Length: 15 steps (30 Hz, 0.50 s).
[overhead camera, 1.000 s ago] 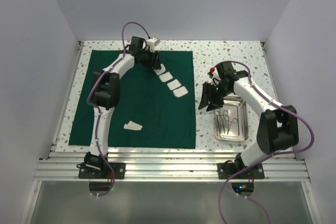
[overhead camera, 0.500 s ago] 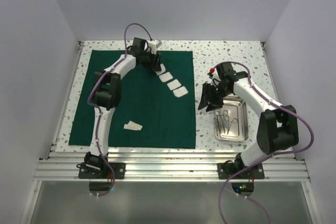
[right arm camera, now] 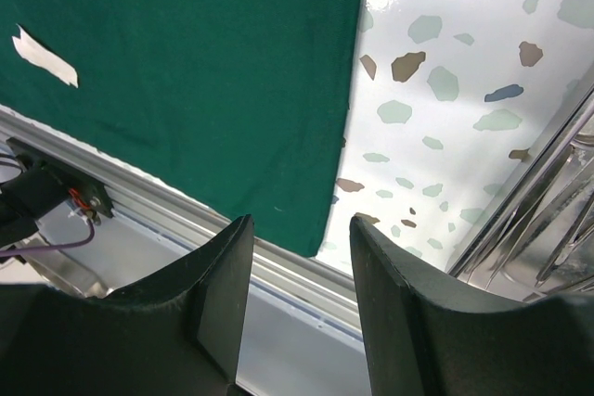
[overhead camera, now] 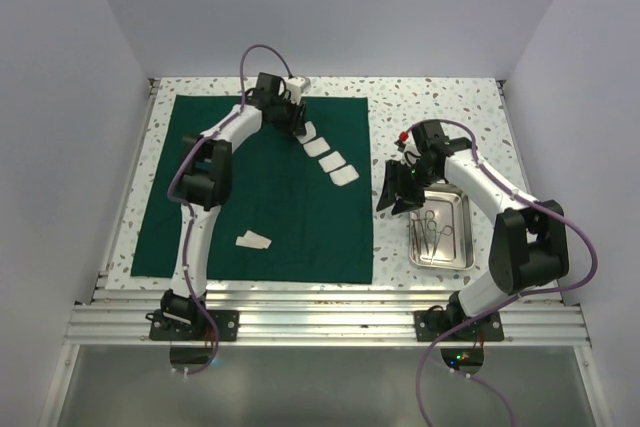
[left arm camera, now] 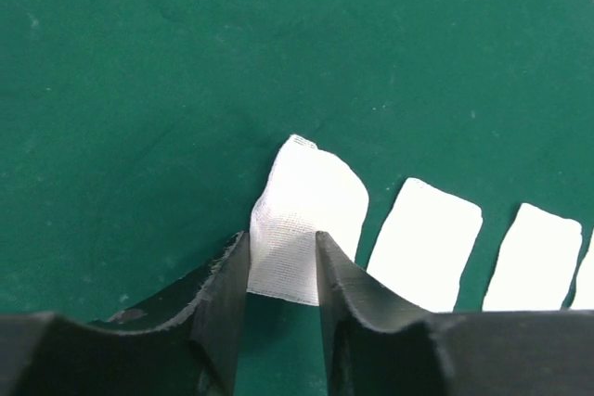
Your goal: Prepare the surgical pack
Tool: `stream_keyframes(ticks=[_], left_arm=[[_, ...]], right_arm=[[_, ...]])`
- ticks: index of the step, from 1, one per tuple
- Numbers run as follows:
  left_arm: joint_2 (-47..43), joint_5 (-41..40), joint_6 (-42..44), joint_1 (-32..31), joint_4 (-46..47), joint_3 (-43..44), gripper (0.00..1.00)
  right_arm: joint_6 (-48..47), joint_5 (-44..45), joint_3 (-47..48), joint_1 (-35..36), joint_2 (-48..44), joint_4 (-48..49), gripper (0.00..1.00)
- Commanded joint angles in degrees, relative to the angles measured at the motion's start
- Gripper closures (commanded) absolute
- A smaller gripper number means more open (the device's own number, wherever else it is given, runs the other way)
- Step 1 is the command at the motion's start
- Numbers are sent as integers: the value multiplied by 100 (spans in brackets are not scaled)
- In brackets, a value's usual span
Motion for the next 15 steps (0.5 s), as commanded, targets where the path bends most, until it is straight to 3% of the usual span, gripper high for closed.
stream_keyframes(ticks=[1, 9, 15], left_arm=[[-8, -326, 154, -53, -314, -98, 63], [18, -344, 224, -45, -393, -28, 68], [36, -274, 268, -53, -446, -10, 79]], right_arm=[[51, -118, -46, -15, -121, 46, 50], [51, -91, -37, -15, -147, 46, 50], [51, -47, -28, -15, -173, 46, 50]])
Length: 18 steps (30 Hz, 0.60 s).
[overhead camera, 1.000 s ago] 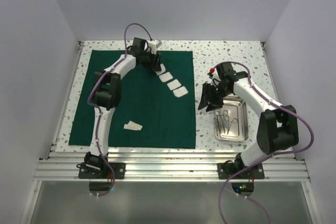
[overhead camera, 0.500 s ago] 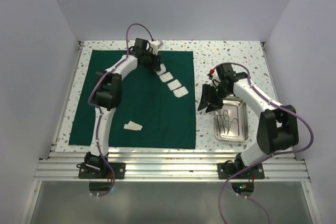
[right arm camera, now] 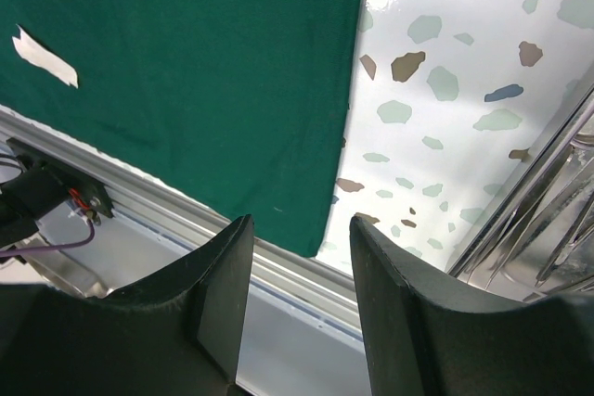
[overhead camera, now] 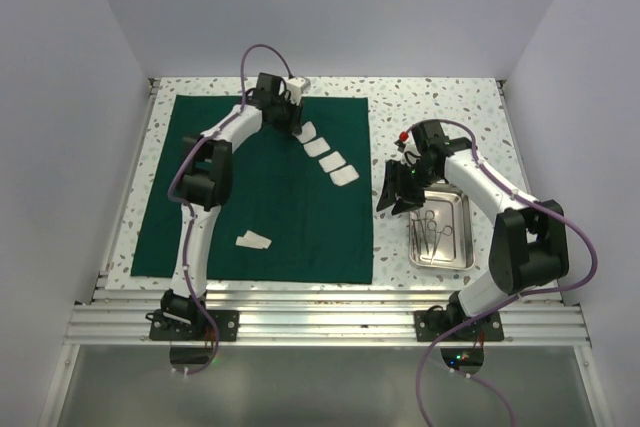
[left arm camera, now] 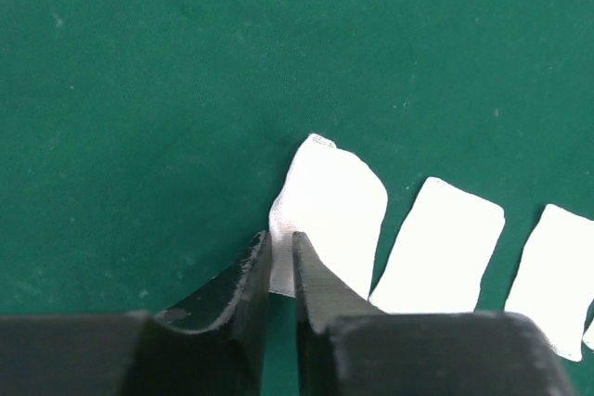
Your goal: Prepare the surgical pack
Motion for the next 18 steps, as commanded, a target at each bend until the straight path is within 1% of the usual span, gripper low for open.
stream_keyframes(ticks=[1, 5, 6, 7, 17, 18], left_arm=[[53, -51, 111, -40, -442, -10, 83], [27, 2, 76, -49, -442, 16, 91], [10, 10, 76, -49, -442, 25, 98], [-43, 11, 50, -49, -442, 42, 100], [-535, -174, -381, 12, -328, 236, 100], [-570, -165, -616, 12, -319, 244, 100]], right_arm=[[49, -50, -24, -24, -173, 39, 50], [49, -41, -24, -16, -173, 48, 50], [49, -32, -15, -15, -173, 57, 50], [58, -32, -15, -15, -165, 57, 50], [49, -50, 11, -24, -165, 101, 51], [49, -58, 3, -16, -173, 101, 51]])
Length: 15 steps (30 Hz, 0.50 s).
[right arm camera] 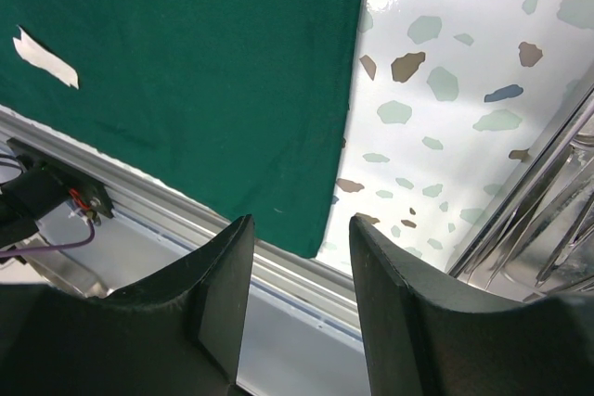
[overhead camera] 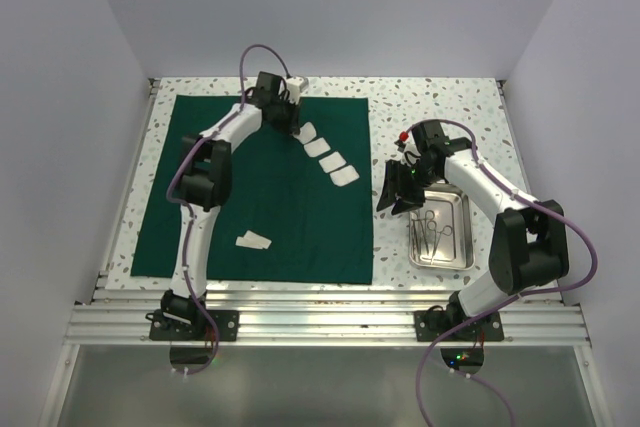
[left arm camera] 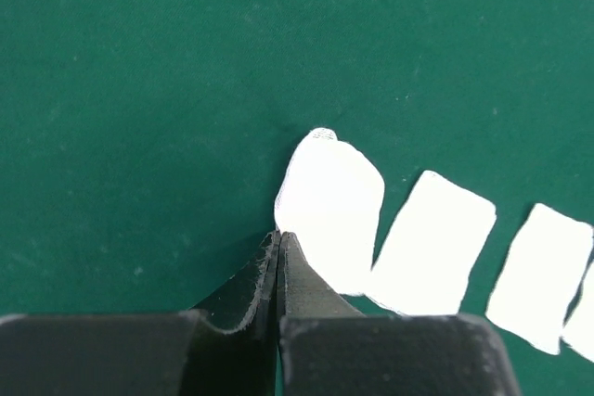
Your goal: Prepare the surgical pack
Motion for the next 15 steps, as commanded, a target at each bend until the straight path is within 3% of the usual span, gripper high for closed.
stream_keyframes(ticks=[1, 15], left_arm=[[-542, -21, -426, 6, -146, 242, 100], [-1192, 260, -611, -47, -374, -83, 100]], right_arm=[[44, -67, -6, -15, -182, 114, 51], [27, -155, -147, -15, -252, 254, 51]])
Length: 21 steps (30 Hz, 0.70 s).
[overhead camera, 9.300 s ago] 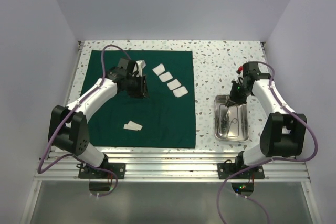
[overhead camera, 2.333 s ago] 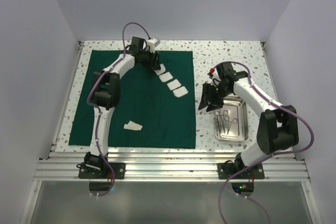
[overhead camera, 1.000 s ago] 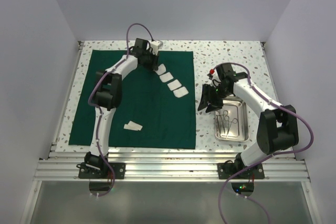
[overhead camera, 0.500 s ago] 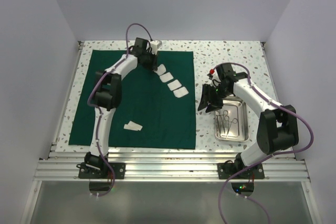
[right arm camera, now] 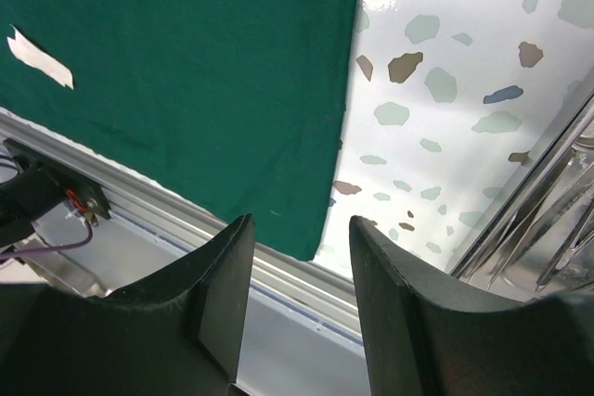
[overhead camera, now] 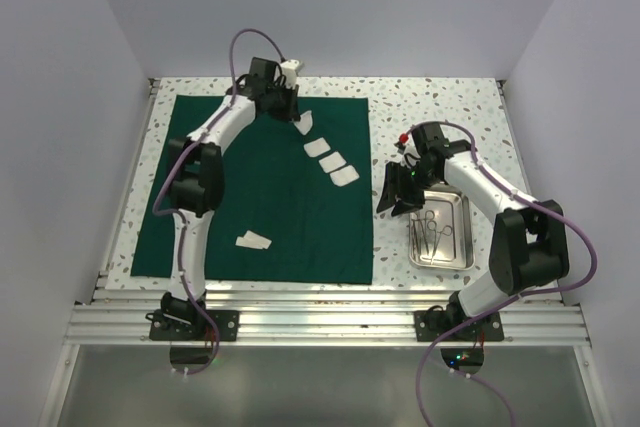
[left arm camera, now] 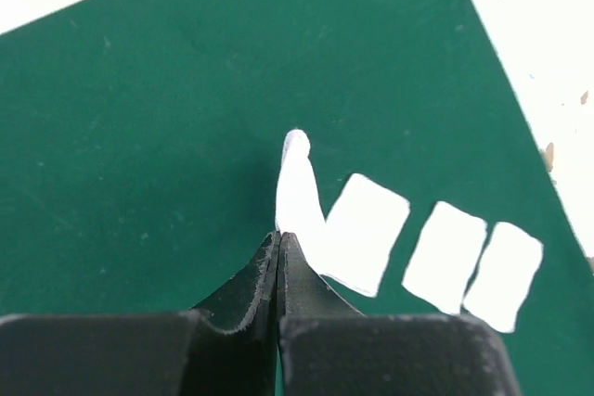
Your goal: Prepare the surgical pack
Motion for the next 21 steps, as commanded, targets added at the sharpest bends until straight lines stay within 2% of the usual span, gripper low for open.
stream_keyframes(ticks=[1, 11, 16, 21], left_arm=[[-574, 243, -141, -58, -132, -137, 100], [-1190, 1077, -361, -427, 272, -1359, 100], [-944, 1175, -264, -427, 316, -1246, 100], [-470, 1166, -115, -418, 80, -657, 100]], right_arm=[[36, -142, -37, -15, -231, 137, 51], [36, -151, -108, -16, -301, 172, 51], [36, -124, -143, -24, -327, 154, 51], [44, -98, -126, -24, -310, 119, 51]])
